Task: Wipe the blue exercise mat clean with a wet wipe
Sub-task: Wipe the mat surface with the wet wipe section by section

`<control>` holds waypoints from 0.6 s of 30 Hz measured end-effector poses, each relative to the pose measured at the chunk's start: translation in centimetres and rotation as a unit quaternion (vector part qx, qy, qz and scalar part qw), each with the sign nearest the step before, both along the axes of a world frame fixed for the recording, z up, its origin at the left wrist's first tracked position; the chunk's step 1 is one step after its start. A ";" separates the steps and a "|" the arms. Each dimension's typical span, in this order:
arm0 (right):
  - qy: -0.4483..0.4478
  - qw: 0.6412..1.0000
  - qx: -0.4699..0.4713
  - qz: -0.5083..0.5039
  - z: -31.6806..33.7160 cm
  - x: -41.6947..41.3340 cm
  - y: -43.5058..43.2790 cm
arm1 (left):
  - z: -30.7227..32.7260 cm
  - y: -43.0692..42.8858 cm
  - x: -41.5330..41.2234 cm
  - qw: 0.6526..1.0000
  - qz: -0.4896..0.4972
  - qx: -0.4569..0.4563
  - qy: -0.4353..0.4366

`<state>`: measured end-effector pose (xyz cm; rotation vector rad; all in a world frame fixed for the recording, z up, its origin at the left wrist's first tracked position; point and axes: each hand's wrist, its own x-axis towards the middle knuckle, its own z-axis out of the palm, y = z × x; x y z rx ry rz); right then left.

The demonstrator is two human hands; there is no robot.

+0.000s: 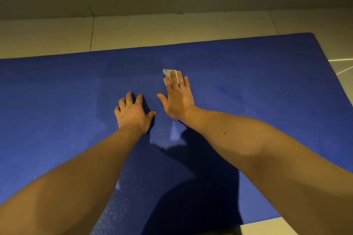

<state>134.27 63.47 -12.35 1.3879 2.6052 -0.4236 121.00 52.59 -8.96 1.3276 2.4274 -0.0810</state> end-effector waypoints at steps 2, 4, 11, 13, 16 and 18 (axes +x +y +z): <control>0.018 0.999 0.009 0.034 0.3 1.0 0.9 | 0.1 -0.2 0.2 1.000 0.001 -0.003 -0.003; 0.038 0.999 0.028 0.023 0.5 2.9 2.5 | 0.3 -0.5 0.3 1.000 -0.001 -0.009 -0.001; -0.063 0.987 0.010 -0.151 0.5 5.7 3.6 | 0.7 -2.4 0.8 1.000 -0.008 -0.024 -0.003; -0.040 0.991 -0.006 -0.129 0.9 3.7 1.6 | 0.8 -2.7 1.1 1.000 -0.005 -0.024 -0.005; 0.010 0.999 -0.014 -0.033 0.9 2.0 -2.6 | 0.8 -3.1 1.8 1.000 0.000 -0.020 -0.010; 0.008 0.999 -0.020 0.027 0.9 2.3 -3.7 | 0.8 -3.3 2.1 1.000 0.000 -0.020 -0.013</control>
